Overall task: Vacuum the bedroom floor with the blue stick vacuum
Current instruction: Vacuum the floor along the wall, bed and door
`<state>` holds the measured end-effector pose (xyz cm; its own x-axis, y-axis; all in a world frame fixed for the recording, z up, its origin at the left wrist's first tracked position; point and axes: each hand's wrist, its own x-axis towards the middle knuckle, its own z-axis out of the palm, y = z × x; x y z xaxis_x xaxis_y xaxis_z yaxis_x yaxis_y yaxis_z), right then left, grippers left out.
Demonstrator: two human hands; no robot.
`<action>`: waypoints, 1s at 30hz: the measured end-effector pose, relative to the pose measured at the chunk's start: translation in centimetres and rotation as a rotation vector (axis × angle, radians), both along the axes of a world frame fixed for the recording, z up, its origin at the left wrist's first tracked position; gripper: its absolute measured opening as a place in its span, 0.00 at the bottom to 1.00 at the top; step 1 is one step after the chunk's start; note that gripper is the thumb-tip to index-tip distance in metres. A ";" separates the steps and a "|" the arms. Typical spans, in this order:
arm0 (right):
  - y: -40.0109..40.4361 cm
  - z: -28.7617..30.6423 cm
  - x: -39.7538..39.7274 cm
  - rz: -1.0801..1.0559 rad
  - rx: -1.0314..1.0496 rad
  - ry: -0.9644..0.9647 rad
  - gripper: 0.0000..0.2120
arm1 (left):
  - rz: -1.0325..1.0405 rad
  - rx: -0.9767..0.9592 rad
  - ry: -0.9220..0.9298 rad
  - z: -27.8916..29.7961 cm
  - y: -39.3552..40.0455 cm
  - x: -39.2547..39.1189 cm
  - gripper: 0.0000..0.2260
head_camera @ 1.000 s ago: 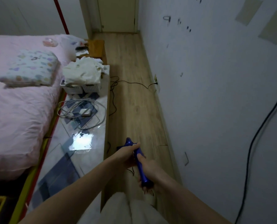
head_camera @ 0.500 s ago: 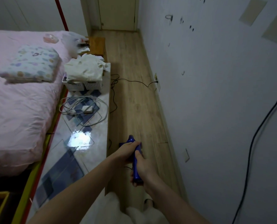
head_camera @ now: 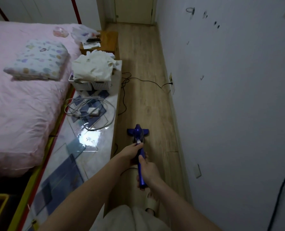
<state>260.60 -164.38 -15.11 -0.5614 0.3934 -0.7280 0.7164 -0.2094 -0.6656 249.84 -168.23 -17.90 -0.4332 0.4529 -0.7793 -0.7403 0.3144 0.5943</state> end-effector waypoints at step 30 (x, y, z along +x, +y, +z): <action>16.4 5.1 -0.1 0.165 0.006 -0.123 0.21 | 0.029 0.059 -0.210 1.3 13.9 -1.1 0.15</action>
<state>260.45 -147.93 -9.96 -0.5258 0.3079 -0.7930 0.8163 -0.0794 -0.5721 248.73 -154.30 -16.59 -0.2777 0.4902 -0.8262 -0.8581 0.2601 0.4427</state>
